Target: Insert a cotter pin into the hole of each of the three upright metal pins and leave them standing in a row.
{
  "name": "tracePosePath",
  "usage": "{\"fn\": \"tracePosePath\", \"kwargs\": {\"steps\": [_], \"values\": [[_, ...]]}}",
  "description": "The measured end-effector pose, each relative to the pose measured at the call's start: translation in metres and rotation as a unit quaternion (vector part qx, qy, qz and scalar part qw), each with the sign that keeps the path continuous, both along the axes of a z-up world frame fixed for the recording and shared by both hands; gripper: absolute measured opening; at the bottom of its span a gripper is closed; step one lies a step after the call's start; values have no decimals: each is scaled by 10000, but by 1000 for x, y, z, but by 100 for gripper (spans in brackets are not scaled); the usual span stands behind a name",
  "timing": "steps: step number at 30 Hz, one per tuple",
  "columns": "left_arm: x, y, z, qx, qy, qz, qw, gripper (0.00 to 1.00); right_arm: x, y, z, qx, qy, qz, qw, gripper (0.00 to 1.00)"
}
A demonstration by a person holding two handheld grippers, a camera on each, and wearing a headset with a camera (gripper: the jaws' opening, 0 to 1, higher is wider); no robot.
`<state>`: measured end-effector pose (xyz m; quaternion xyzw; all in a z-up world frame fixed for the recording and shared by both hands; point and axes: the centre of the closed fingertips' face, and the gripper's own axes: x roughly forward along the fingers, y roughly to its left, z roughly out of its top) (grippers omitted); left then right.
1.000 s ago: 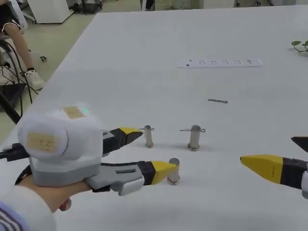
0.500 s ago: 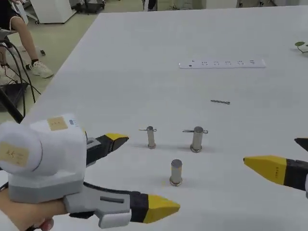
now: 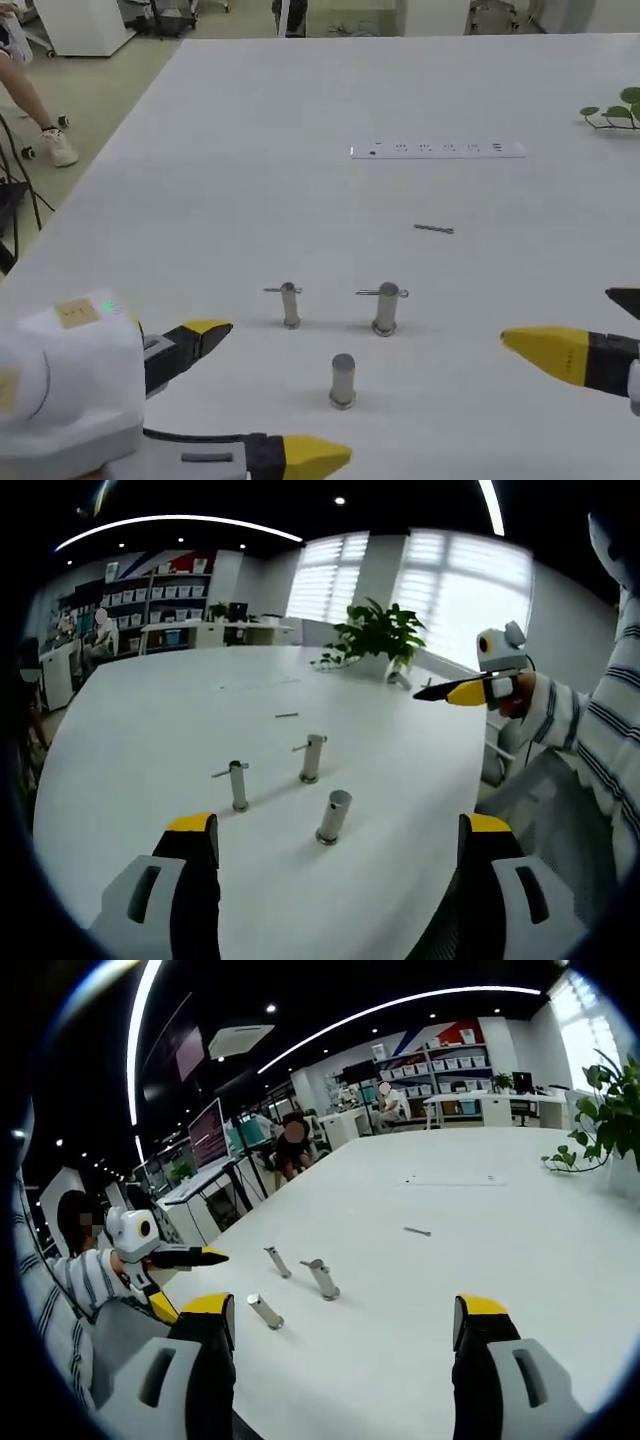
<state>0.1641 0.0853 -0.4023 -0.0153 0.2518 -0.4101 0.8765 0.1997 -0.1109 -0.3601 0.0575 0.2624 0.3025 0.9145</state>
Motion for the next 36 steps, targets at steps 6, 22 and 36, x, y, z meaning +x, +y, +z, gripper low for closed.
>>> {"fn": "tracePosePath", "kwargs": {"steps": [6,22,36], "values": [[-3,0,0,-62,66,110,9999,99,11,-2,6,-294,-51,223,9993,88],[-6,7,2,-79,168,233,9996,99,59,9,9,-701,-146,658,9953,85],[-15,6,2,-90,238,212,9995,99,97,19,1,-1293,-154,1203,9842,77]]}}
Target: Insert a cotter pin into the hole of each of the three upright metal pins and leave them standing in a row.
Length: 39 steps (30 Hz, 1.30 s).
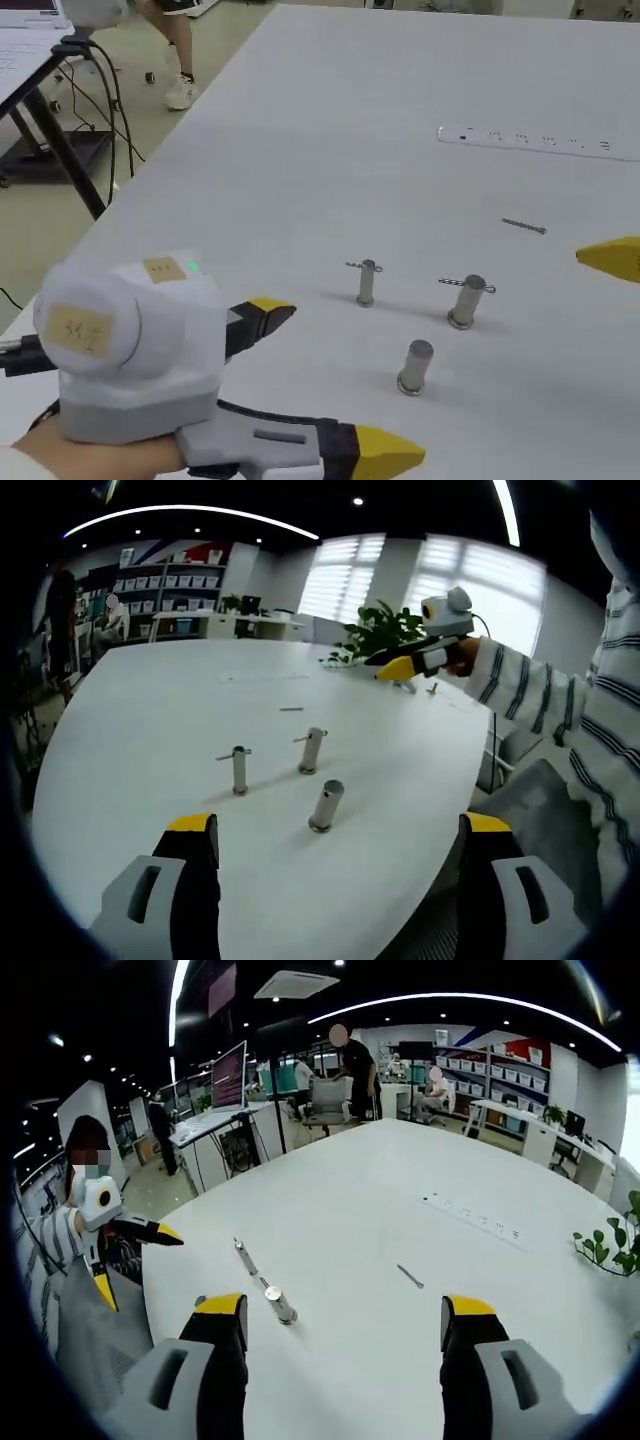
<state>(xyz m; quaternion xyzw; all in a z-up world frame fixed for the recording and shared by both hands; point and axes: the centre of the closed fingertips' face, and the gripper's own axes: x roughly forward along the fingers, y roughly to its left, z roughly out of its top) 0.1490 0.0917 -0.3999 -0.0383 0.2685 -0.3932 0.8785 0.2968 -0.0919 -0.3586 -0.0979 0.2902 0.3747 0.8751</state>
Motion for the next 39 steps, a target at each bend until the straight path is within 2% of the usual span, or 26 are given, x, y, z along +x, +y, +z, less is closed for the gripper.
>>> {"fn": "tracePosePath", "kwargs": {"steps": [2,6,16,26,29,36,39], "values": [[-1,-2,1,-6,0,-38,10000,99,4,2,-4,-89,59,94,9999,74],[-2,-5,0,-6,23,-75,10000,99,14,6,-9,-435,51,338,9985,73],[-7,-8,-2,-35,109,-107,9999,99,36,25,-19,-709,82,718,9949,65],[-8,-7,-1,-57,141,-45,9999,99,45,38,-30,-1049,190,1027,9890,61],[-9,-7,-1,-48,149,-61,9999,99,52,35,-36,-1106,274,1026,9882,58],[-9,-7,-1,-55,181,-53,9998,99,67,26,-62,-1312,472,1048,9847,52],[-9,-7,-1,-33,202,-86,9998,99,66,23,-71,-1449,529,1072,9822,49]]}}
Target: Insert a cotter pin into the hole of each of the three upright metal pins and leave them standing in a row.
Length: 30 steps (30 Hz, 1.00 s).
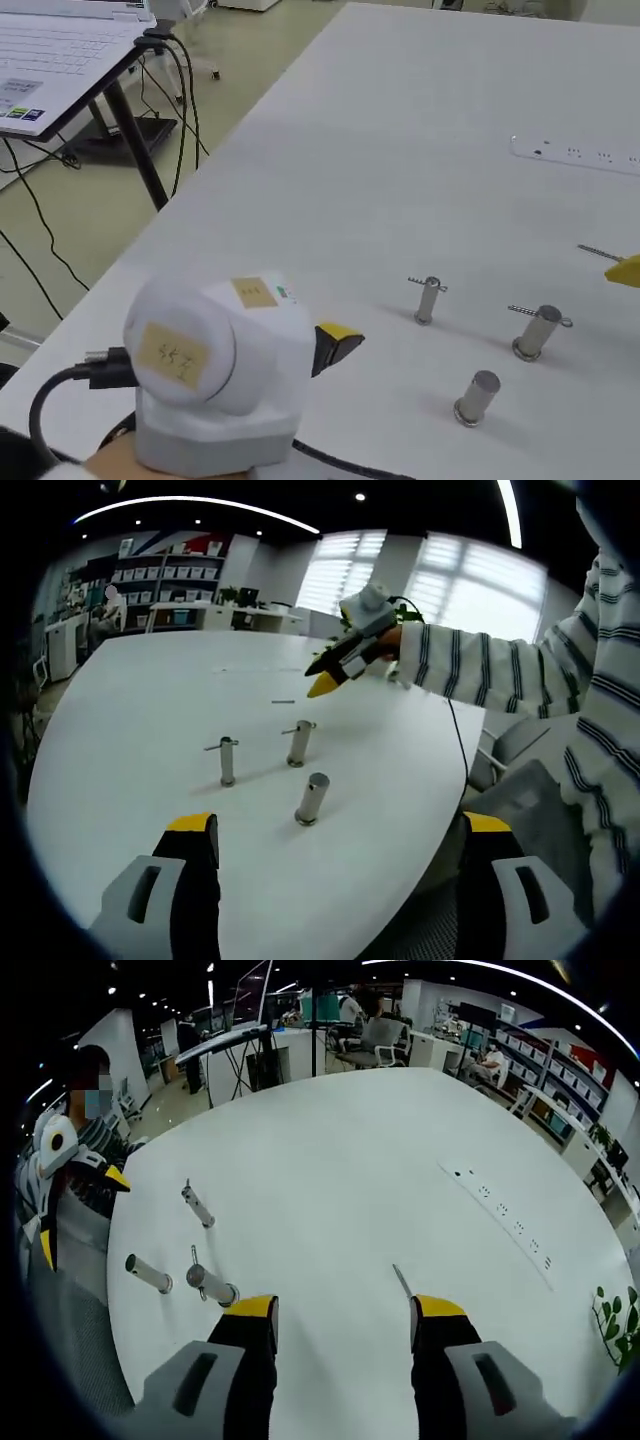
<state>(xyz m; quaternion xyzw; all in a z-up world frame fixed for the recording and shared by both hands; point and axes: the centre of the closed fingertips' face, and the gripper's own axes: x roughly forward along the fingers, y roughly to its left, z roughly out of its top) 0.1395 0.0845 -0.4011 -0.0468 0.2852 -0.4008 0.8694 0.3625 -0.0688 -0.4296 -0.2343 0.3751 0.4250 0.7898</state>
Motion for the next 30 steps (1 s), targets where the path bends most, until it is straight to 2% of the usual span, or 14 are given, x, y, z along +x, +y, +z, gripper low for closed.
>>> {"fn": "tracePosePath", "kwargs": {"steps": [2,4,10,18,25,27,30], "values": [[1,0,0,9,2,-7,10000,99,2,1,-7,-20,40,2,10000,46],[2,2,-1,26,37,-3,10000,99,11,-2,-13,-67,67,-31,10000,41],[4,6,0,69,46,22,10000,99,26,-6,-26,-238,58,15,9997,35],[6,10,-1,81,83,84,9999,99,33,-3,-32,-338,74,63,9994,25],[9,13,-4,50,120,165,9998,99,54,-6,-43,-442,142,127,9988,20],[10,15,-5,104,96,175,9997,95,58,-8,-45,-452,158,116,9988,17],[12,17,-4,70,102,223,9997,95,63,-10,-51,-454,225,58,9987,15]]}}
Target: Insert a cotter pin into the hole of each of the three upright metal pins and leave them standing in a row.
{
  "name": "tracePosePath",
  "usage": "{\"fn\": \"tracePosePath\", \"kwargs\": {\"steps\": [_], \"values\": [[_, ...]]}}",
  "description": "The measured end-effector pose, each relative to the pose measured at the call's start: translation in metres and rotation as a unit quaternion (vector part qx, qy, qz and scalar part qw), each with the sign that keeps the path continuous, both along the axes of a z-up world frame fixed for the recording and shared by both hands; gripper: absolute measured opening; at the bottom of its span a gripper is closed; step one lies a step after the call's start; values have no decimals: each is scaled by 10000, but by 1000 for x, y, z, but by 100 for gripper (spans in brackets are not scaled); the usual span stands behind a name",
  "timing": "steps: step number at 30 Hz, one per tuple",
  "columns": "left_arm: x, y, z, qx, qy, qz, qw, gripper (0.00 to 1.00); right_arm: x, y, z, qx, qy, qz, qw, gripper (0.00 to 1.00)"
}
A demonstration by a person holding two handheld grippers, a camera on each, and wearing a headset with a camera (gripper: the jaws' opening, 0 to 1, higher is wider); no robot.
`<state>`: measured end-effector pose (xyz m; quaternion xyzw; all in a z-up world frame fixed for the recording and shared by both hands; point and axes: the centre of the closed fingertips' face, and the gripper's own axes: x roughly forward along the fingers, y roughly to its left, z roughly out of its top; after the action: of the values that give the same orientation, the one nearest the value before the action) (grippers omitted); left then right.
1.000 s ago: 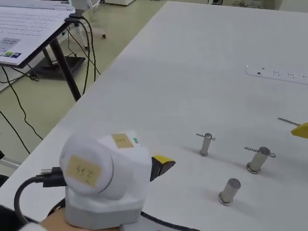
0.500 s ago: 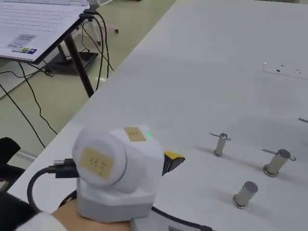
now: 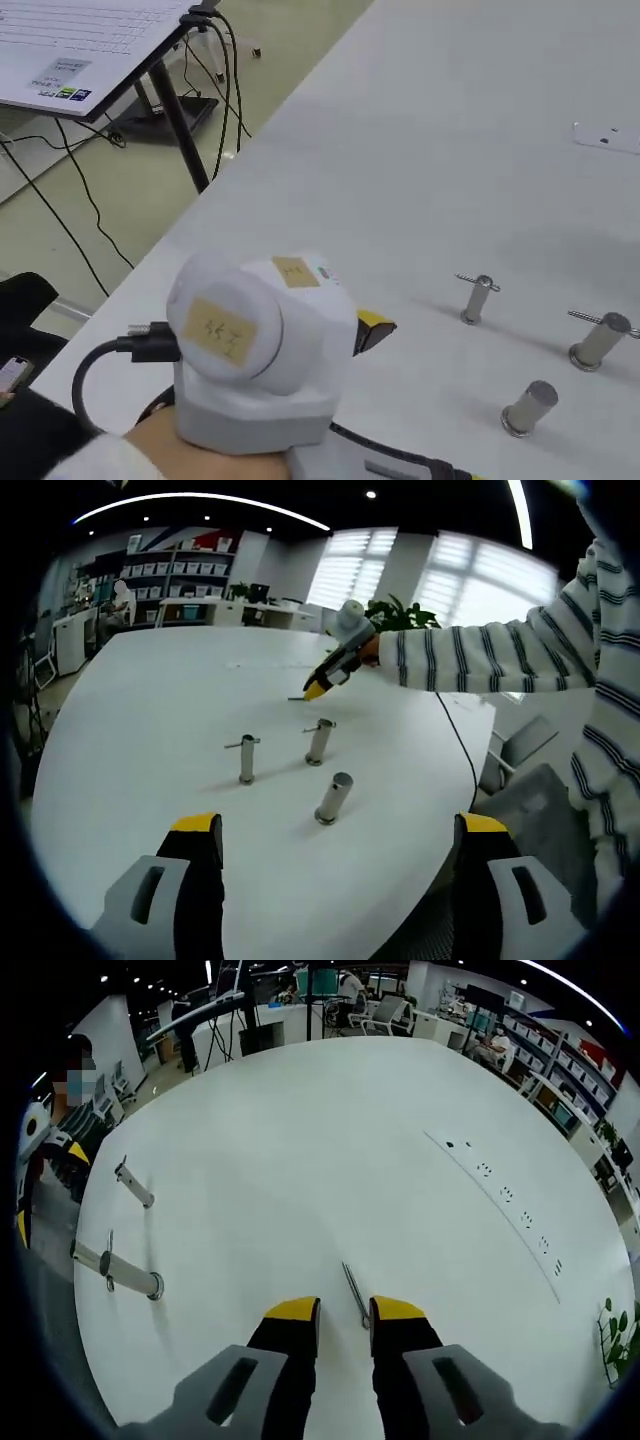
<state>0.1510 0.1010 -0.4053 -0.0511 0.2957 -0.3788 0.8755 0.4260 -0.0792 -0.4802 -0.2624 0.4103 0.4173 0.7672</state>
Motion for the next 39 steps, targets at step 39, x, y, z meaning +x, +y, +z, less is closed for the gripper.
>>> {"fn": "tracePosePath", "kwargs": {"steps": [39], "values": [[-1,-12,5,68,84,-115,9999,91,-10,2,-12,70,71,-78,9999,0]]}}
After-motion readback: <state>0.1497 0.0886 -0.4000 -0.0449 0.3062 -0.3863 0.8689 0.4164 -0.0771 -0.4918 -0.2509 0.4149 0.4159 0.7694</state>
